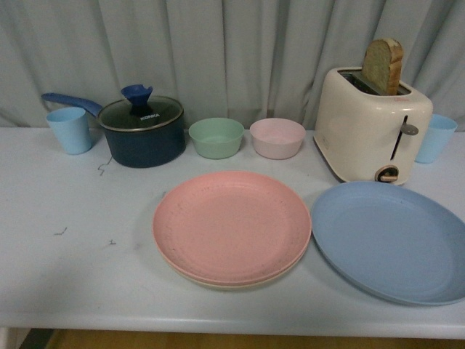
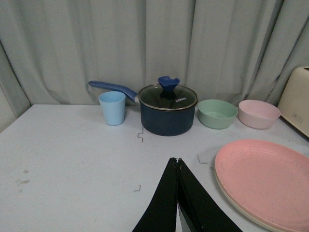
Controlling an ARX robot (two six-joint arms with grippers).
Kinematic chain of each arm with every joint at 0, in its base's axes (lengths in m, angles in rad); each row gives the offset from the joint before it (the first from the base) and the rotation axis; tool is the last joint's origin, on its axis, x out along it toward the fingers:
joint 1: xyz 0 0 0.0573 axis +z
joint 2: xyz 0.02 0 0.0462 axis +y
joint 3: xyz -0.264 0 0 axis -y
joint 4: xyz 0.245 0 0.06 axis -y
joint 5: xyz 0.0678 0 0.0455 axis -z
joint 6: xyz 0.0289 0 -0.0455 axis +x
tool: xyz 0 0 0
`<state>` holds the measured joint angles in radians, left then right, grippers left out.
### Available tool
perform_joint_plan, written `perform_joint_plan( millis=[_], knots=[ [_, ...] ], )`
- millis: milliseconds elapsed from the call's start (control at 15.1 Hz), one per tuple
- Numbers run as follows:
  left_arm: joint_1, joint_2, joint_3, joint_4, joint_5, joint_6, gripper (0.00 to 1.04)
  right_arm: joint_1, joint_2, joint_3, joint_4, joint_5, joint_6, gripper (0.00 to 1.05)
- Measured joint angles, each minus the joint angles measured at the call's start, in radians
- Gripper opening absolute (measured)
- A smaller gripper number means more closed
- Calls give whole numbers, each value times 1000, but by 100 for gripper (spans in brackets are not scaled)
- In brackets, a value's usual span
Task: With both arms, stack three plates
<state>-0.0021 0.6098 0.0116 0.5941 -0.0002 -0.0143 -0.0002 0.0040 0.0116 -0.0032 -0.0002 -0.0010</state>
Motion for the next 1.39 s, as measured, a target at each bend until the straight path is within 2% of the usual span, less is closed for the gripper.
perform_joint_plan(
  millis=[396,991,1123,1321,1387],
  knots=[
    [0,-242,-1,-230,0,0,2,0,0,0,0,0,0,98],
    [0,-435,-1,-417,0,0,2,0,0,0,0,0,0,98],
    [0,-593,0,-604,0,0,2,0,0,0,0,0,0,98],
    [0,-602,0,-602,0,0,2,0,0,0,0,0,0,98],
    [0,-602,0,-598,0,0,10,0,0,0,0,0,0,98]
  ],
)
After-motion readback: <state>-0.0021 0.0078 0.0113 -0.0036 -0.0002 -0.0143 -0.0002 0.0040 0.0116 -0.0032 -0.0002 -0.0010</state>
